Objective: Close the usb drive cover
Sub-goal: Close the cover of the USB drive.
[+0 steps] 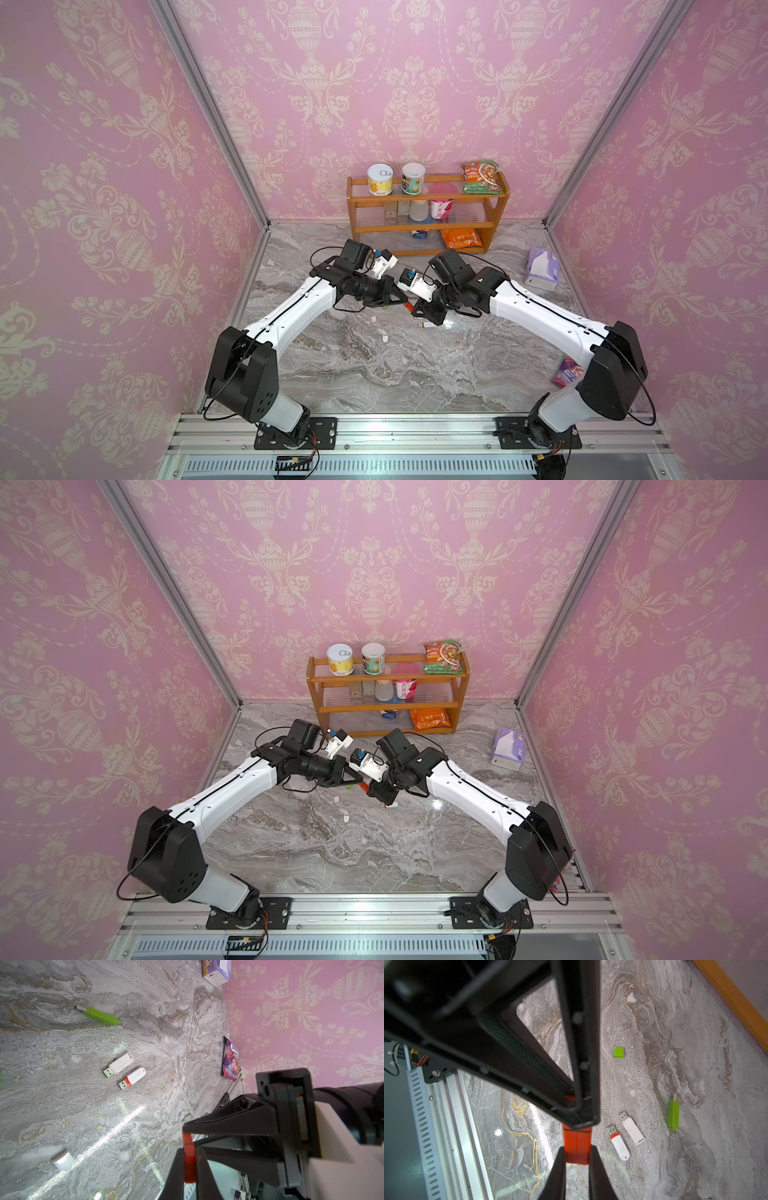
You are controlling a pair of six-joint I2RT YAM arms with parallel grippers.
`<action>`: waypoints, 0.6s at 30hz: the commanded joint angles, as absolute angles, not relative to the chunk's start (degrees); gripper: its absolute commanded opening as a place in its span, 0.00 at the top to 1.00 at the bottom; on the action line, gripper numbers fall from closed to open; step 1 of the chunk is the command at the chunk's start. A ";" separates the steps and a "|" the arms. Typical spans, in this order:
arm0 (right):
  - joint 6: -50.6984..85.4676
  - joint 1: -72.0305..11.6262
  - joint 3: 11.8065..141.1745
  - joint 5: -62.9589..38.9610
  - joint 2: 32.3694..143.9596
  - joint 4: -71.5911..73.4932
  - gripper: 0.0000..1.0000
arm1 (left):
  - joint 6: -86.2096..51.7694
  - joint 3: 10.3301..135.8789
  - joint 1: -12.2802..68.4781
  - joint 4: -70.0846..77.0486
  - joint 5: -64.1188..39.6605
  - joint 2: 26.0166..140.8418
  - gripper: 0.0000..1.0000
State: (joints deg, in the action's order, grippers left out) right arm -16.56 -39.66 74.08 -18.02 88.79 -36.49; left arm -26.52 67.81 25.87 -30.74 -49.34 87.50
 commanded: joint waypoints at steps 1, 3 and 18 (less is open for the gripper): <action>-16.11 -39.48 75.58 -16.49 84.79 -9.41 1.00 | -24.85 66.32 33.10 -38.59 -60.62 89.91 1.00; -15.07 -39.13 74.75 -16.16 84.25 -7.46 1.00 | -25.67 66.18 33.22 -37.57 -59.21 89.87 1.00; -11.52 -38.50 67.85 -20.45 79.13 -19.30 1.00 | -37.10 74.58 19.68 -28.12 -45.61 86.82 0.68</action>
